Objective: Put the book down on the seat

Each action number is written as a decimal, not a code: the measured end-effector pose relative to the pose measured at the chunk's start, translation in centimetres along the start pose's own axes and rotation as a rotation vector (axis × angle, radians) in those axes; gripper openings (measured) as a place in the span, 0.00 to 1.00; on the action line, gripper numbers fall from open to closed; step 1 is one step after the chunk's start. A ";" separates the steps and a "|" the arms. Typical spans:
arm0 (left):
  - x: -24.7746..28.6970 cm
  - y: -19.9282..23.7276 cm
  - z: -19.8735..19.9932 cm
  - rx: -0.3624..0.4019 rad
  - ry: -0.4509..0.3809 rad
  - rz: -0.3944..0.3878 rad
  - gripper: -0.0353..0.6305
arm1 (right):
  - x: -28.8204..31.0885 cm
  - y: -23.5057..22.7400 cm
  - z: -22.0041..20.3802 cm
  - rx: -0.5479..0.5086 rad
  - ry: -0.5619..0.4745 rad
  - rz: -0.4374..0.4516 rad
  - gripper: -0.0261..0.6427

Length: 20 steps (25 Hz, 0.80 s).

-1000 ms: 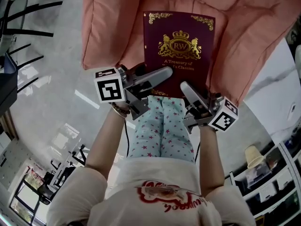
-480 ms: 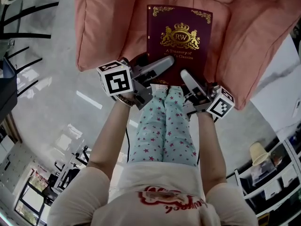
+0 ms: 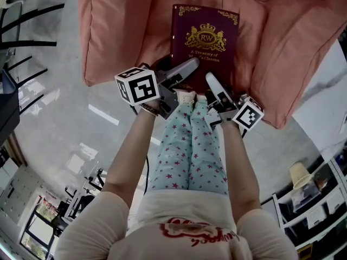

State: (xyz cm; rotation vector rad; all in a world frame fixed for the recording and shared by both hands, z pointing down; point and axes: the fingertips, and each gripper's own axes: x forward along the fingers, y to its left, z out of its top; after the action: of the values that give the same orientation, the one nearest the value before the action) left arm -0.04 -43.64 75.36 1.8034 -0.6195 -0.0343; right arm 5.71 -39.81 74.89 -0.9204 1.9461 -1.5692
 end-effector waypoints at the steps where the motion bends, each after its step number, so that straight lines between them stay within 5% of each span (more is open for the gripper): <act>1: 0.3 0.4 0.3 -0.009 -0.010 0.011 0.51 | 0.3 -0.3 0.4 0.003 -0.006 -0.003 0.39; 20: 1.1 3.7 -0.5 -0.010 -0.113 0.182 0.54 | -0.5 -4.0 1.3 0.069 -0.221 -0.125 0.40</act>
State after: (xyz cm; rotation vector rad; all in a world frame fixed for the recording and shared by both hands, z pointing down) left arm -0.37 -44.41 79.15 1.7374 -0.8607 -0.0155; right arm 7.77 -40.80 78.50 -1.1538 1.7004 -1.5202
